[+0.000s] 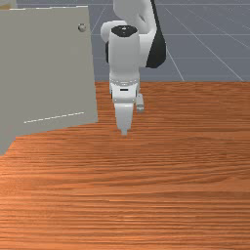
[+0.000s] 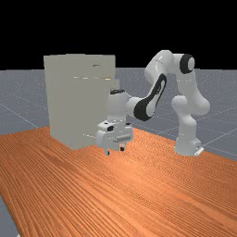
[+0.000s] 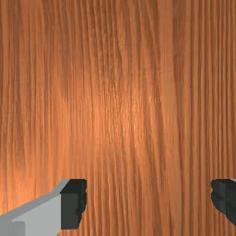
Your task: Close the cabinet door
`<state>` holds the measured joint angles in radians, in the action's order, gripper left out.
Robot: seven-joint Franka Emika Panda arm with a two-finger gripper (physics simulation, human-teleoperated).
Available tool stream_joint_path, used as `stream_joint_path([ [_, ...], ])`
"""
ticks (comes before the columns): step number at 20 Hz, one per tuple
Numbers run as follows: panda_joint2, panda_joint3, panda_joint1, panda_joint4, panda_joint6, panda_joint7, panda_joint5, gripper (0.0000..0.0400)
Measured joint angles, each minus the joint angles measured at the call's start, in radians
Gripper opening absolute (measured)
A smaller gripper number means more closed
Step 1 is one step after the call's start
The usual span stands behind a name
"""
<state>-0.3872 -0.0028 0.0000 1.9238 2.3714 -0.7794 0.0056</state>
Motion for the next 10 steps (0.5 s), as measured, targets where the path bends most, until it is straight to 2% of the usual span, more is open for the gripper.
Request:
stream_joint_path([
  [1,0.001,-0.010,0.004,0.005,-0.012,0.008,-0.017,0.0249],
  [2,0.000,-0.022,0.004,0.010,-0.024,0.031,-0.024,0.0308],
  [3,-0.001,-0.030,0.002,0.013,-0.032,0.045,-0.028,0.0344],
  [5,-0.001,-0.038,-0.001,0.015,-0.039,0.058,-0.032,0.0380],
  [6,0.051,-0.069,0.018,0.050,-0.105,0.228,-0.030,0.0232],
  [7,0.092,-0.098,0.029,0.051,-0.167,0.397,-0.020,0.0142],
  [8,0.114,-0.123,0.037,0.042,-0.215,0.570,-0.006,0.0087],
  [10,0.123,-0.162,0.061,0.024,-0.284,0.920,0.037,0.0033],
])
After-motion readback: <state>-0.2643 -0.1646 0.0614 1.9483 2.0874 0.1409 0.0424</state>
